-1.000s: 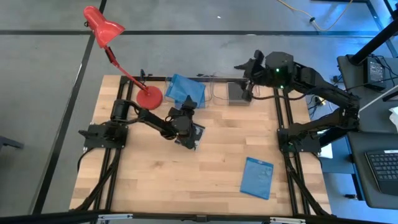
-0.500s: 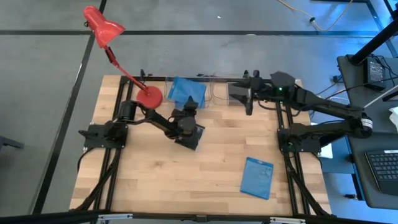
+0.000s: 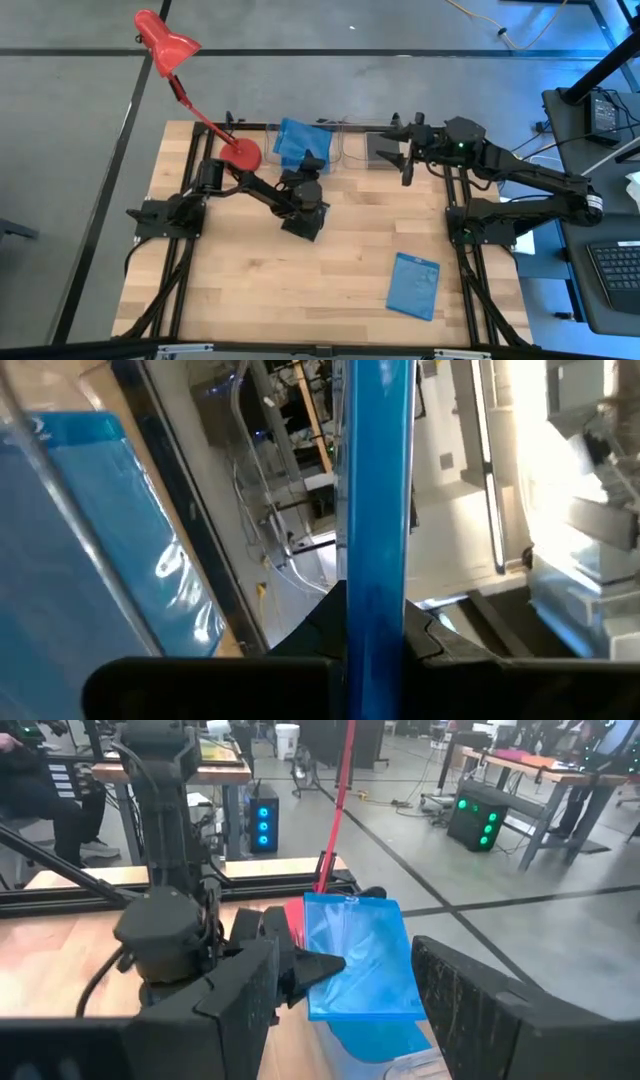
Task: Pick & place jewel cases by type
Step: Put the left blue cd case into the left transparent bin
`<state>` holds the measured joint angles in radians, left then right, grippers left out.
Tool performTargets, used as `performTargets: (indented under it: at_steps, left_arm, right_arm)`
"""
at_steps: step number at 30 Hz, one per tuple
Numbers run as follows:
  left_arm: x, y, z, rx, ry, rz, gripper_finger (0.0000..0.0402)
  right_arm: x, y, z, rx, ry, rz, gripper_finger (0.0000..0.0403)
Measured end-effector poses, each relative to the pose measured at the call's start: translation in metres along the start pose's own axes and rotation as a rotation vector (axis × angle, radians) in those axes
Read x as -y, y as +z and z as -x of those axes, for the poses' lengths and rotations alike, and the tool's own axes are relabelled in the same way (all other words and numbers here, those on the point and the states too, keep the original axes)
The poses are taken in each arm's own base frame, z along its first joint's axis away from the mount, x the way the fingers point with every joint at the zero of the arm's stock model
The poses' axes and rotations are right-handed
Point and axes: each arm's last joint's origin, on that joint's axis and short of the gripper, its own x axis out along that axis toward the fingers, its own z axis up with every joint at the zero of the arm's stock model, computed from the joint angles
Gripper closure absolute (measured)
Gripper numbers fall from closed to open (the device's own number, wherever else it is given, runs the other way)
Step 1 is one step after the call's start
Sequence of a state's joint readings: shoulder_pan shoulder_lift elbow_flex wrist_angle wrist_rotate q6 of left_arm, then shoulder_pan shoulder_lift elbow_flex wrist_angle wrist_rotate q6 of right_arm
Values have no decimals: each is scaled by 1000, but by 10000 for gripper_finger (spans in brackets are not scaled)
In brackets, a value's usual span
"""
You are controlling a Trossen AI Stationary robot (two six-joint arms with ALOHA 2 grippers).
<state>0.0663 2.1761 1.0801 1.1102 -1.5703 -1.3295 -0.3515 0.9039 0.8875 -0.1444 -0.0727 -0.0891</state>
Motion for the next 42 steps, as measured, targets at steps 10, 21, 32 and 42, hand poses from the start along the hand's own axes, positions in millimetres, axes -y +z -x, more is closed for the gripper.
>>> performTargets:
  at_steps: [10, 21, 32, 42]
  left_arm:
    - [-14, -2, -8, -20, 3, 13, 382]
    - [-13, -2, -9, -27, 4, 41, 367]
    - [-13, -2, -9, -1, 4, 77, 353]
    - [-14, -2, -10, -10, 5, 115, 298]
  right_arm:
    - [0, 0, 0, -2, 0, 1, 169]
    - [0, -1, 0, -16, 1, 0, 169]
    - [0, -2, 0, -24, 2, 0, 169]
    - [0, -2, 0, -24, 2, 0, 169]
